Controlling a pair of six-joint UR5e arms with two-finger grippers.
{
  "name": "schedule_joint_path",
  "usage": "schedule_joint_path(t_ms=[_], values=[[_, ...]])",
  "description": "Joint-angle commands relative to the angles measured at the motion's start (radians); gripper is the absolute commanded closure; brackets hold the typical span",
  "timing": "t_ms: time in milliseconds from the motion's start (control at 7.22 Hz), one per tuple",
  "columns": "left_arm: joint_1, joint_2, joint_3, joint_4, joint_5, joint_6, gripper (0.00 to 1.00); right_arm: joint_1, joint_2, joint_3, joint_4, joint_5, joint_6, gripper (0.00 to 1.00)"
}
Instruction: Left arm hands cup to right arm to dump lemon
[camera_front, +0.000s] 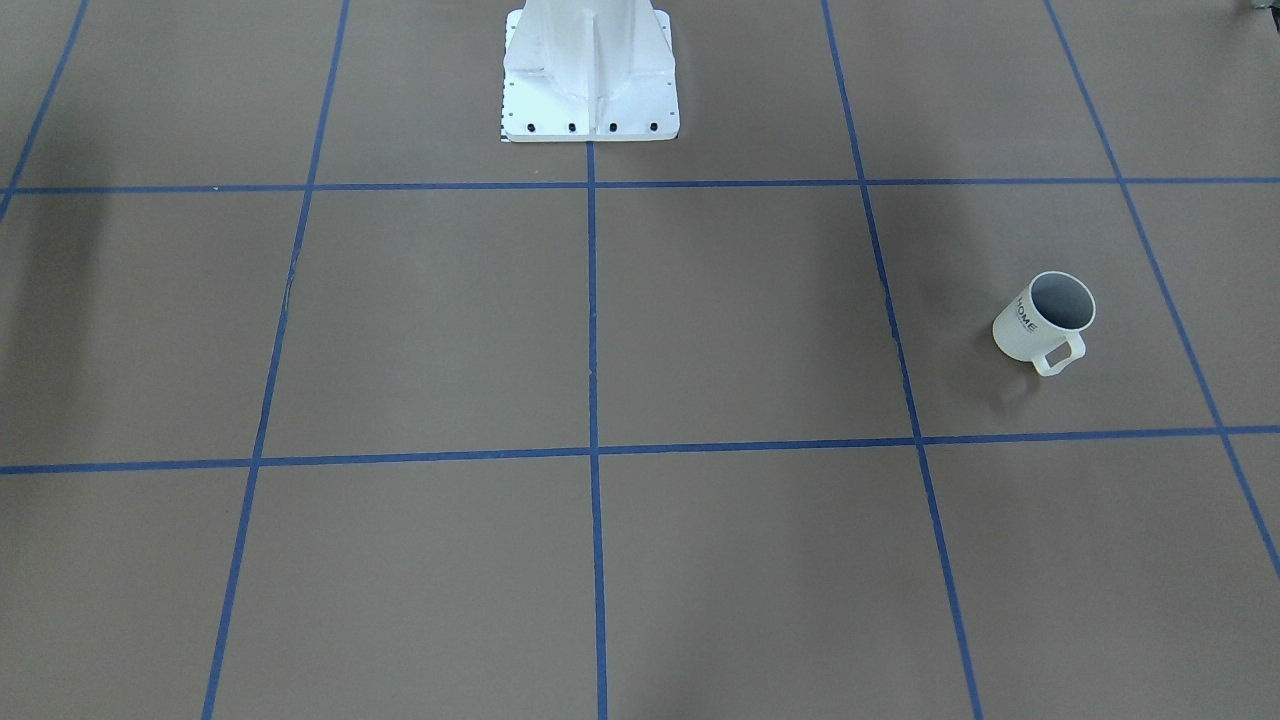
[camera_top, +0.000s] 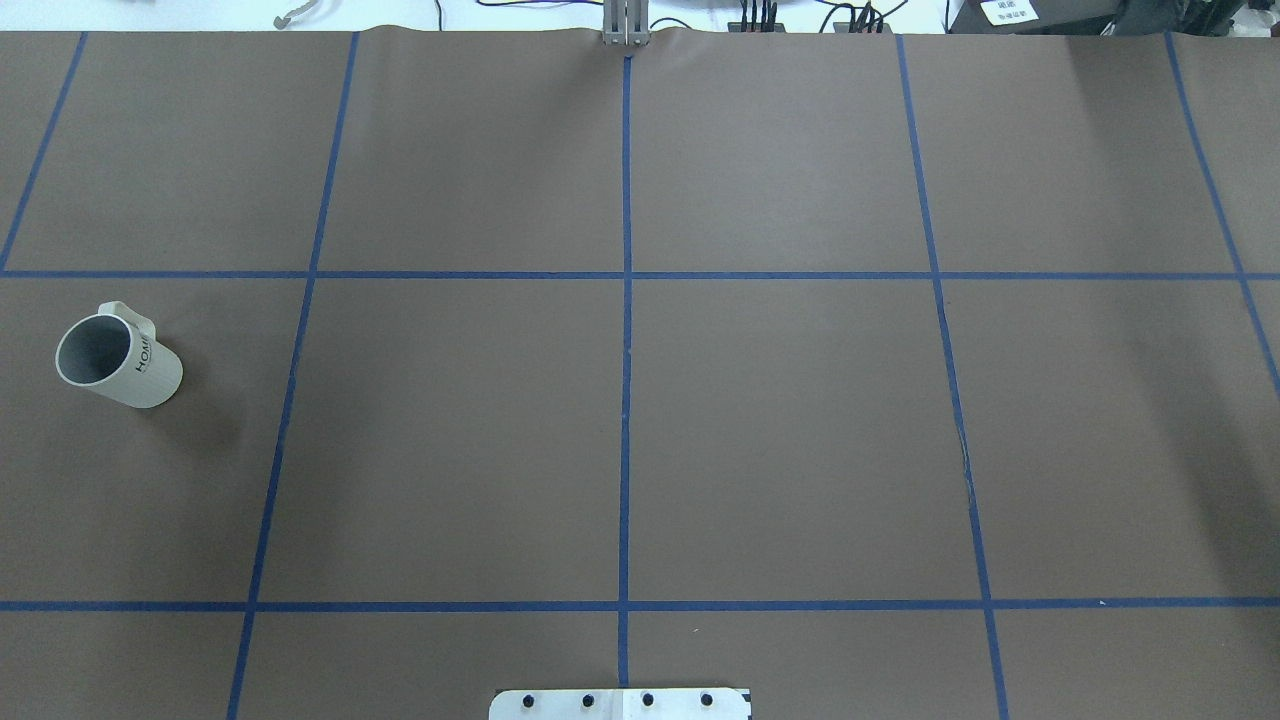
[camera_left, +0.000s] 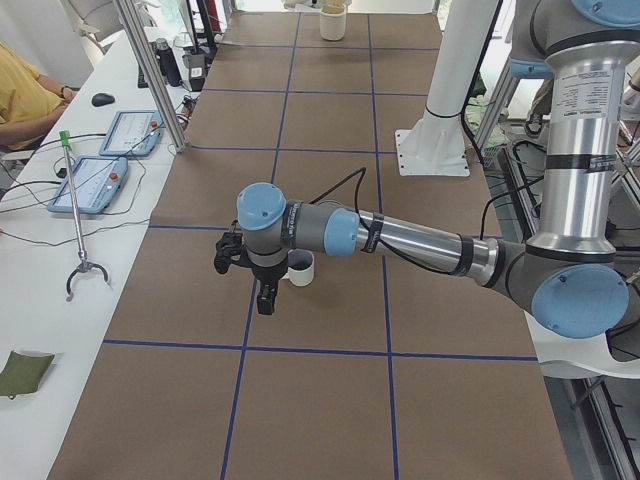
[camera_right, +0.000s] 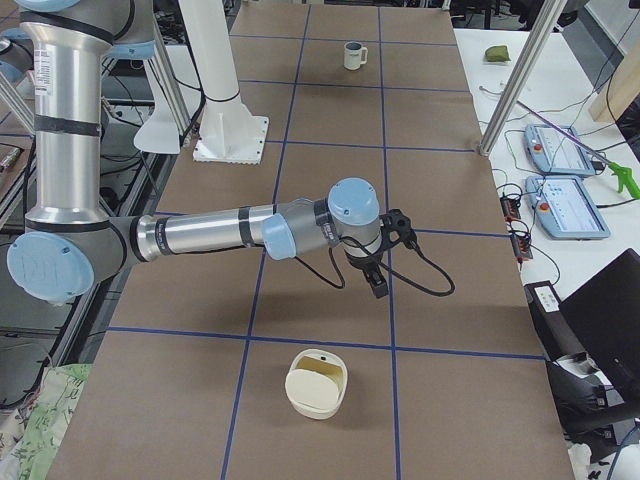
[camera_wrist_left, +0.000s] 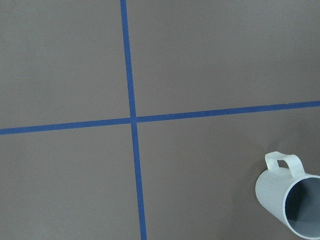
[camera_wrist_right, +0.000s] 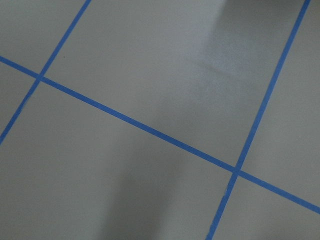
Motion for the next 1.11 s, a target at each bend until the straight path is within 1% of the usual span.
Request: schedule_joint_path(t_ms=[0,138,277,554,969], values=[[0.004,0.015,-0.03,-0.001,0.025,-0.002,0.0,-0.006,0.0,-0.007,0.001,-0.031,-0.006,0.0],[0.004,0.015,-0.048,-0.002,0.027,-0.003,0.0,-0.026,0.0,0.001,0.001,-0.137,-0.006,0.0],[0.003,0.012,-0.057,-0.002,0.028,0.003,0.0,-0.026,-0.001,-0.002,-0.003,-0.168,-0.006,0.0],[0.003,0.005,-0.082,-0.002,0.018,0.003,0.0,-0.026,-0.015,0.008,-0.001,-0.158,-0.006,0.0],[0.006,0.0,-0.082,-0.002,0.025,0.003,0.0,-0.037,-0.011,0.01,-0.001,-0.159,-0.007,0.0]])
